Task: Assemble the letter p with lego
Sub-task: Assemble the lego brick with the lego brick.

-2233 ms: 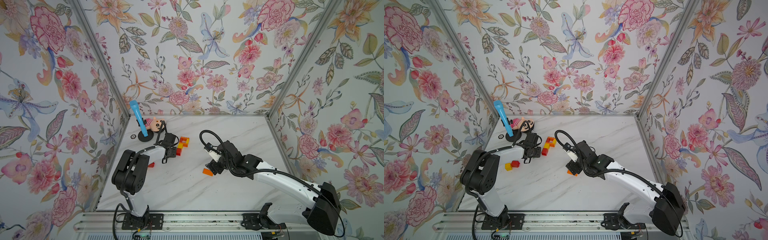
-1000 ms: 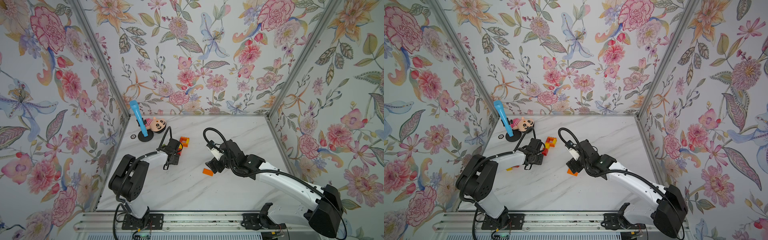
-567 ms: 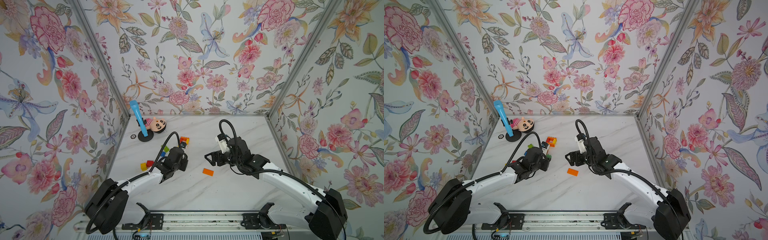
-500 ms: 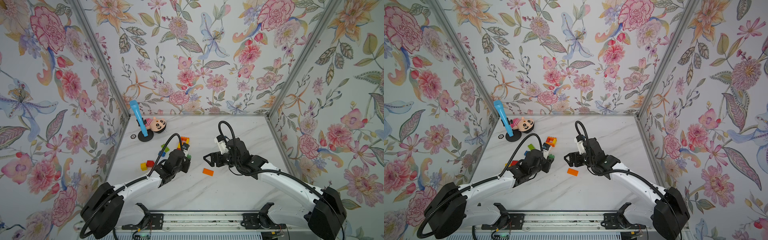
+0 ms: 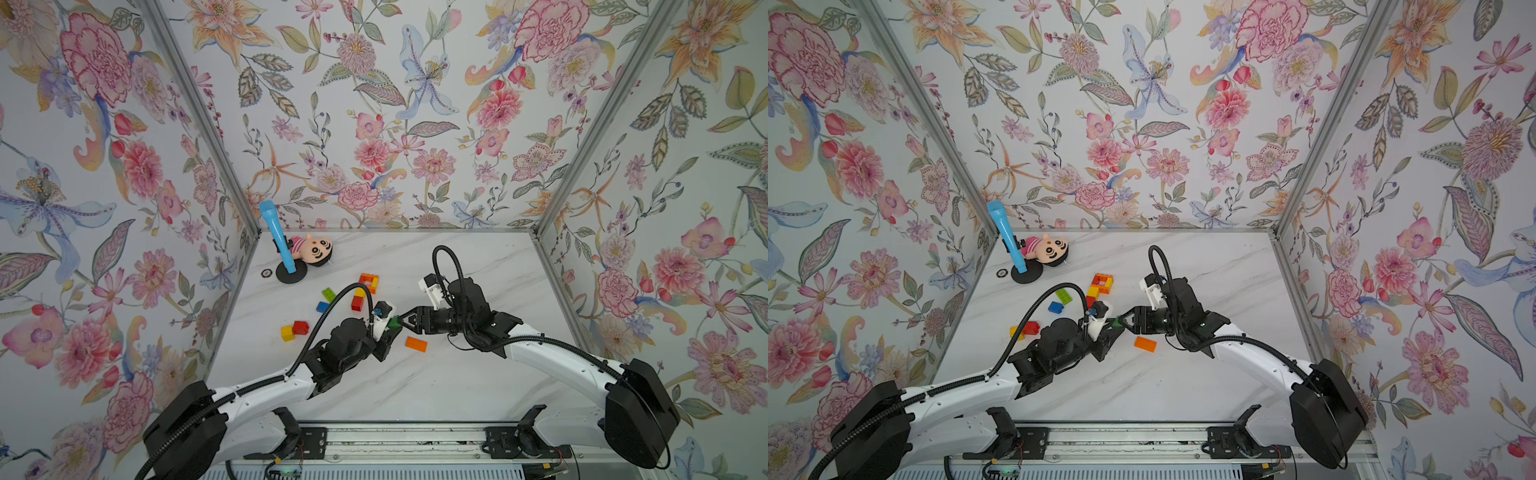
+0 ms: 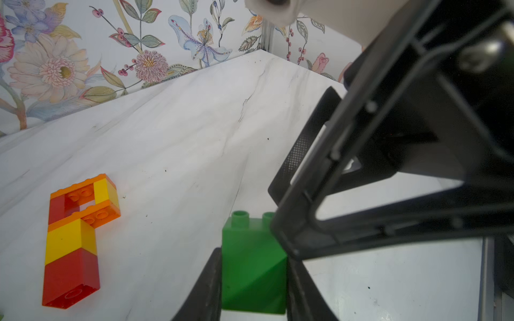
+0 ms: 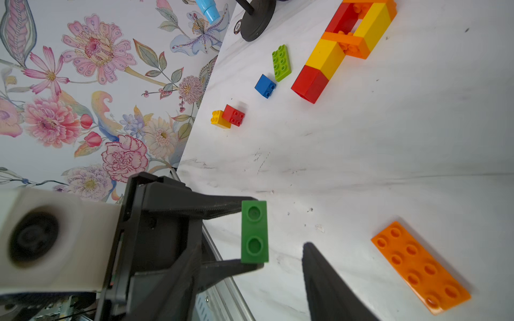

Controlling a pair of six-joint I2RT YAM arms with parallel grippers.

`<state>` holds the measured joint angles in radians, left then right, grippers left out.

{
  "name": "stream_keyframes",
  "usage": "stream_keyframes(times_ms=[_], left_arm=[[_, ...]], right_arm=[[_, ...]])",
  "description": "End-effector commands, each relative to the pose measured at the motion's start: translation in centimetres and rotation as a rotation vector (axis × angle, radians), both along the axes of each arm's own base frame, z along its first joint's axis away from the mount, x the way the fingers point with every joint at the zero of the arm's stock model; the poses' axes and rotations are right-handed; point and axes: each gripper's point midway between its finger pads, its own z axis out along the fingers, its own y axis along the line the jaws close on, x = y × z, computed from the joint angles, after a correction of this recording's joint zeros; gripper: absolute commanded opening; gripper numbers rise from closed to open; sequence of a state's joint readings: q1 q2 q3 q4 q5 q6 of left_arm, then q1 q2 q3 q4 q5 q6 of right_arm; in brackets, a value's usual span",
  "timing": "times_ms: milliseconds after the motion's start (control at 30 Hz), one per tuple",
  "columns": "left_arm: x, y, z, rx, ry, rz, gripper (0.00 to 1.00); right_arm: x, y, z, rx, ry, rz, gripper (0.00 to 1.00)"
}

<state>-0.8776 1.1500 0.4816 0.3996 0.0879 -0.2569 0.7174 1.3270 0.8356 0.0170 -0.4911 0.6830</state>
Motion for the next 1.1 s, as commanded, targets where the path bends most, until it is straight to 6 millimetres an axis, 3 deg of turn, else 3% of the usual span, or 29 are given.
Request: stream_keyframes(times_ms=[0, 267, 500, 633, 700, 733, 767, 800, 900, 1067], left_arm=[[-0.3, -0.8, 1.1, -0.016, -0.043, -0.037, 0.12], [-0.4, -1.1, 1.0, 0.023, -0.052, -0.047, 0.13], [0.1, -0.7, 0.9, 0.062, -0.071, -0.021, 0.15], [0.5, -0.3, 0.8, 0.060, -0.070, 0.014, 0.32], [0.9, 0.2, 0.8, 0.043, -0.067, 0.059, 0.43], [1.0, 0.7, 1.0, 0.026, -0.073, 0.087, 0.51], [1.4, 1.4, 1.3, 0.001, -0.082, 0.133, 0.66], [1.6, 2.1, 1.5, -0.023, -0.087, 0.170, 0.72], [2.2, 4.5, 2.0, -0.088, -0.092, 0.273, 0.79], [3.4, 8.6, 0.7, -0.164, -0.055, 0.409, 0.82]], right_arm=[[-0.1, 0.3, -0.3, 0.015, 0.022, 0.010, 0.54], [-0.3, 0.7, -1.5, -0.031, 0.027, 0.030, 0.40], [-0.5, 1.2, -1.6, -0.033, 0.037, 0.050, 0.15], [0.1, 0.4, -1.6, -0.083, 0.009, 0.000, 0.01], [0.8, -1.1, -2.1, -0.176, -0.030, -0.075, 0.00], [1.2, -2.1, -2.7, -0.237, -0.046, -0.128, 0.00], [1.6, -3.4, -3.3, -0.299, -0.057, -0.186, 0.00], [1.7, -4.4, -3.9, -0.349, -0.064, -0.226, 0.00], [1.5, -6.8, -5.8, -0.474, -0.075, -0.349, 0.00], [0.9, -7.4, -7.6, -0.546, -0.087, -0.453, 0.00]])
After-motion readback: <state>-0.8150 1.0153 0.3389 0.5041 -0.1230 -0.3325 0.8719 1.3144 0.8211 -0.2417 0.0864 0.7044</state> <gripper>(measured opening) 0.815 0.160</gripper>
